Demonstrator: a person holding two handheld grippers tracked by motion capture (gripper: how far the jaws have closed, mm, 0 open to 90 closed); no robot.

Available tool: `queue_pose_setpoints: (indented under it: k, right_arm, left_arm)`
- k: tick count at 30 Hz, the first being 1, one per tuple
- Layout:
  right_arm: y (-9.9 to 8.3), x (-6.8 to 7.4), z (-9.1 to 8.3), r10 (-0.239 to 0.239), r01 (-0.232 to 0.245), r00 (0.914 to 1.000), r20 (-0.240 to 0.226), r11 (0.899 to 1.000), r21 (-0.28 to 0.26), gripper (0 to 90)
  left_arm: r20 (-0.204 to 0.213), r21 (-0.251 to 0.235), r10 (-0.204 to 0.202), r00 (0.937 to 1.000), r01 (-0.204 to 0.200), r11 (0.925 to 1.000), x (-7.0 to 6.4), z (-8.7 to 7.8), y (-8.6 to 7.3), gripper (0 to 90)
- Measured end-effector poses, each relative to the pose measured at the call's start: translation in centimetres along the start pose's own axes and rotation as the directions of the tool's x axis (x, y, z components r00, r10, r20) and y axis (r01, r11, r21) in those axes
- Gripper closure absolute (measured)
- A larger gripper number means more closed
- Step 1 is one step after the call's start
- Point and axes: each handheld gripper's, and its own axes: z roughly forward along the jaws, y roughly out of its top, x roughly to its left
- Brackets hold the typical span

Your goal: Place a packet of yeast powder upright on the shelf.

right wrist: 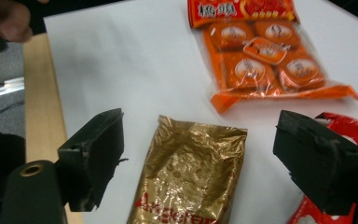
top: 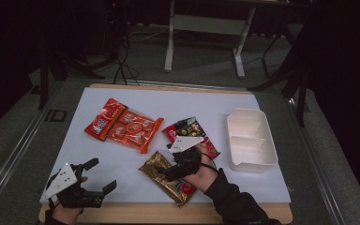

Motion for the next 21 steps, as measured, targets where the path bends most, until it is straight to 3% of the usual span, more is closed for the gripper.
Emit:
queue_pose_setpoints:
  k: [16,21]
  right_arm:
    - [-0.2,-2.2,4.2,0.014,-0.014,0.9999,-0.001,0.997,0.077,31.5]
    - [-0.3,-2.8,5.1,0.042,-0.041,0.9991,-0.002,0.995,0.094,32.9]
  left_arm:
    - [0.005,0.014,0.009,0.9999,-0.009,0.9999,0.0,0.1,-0.1,0.6]
    - [0.007,0.014,0.01,0.9999,-0.01,0.9998,0.0,0.1,-0.1,0.6]
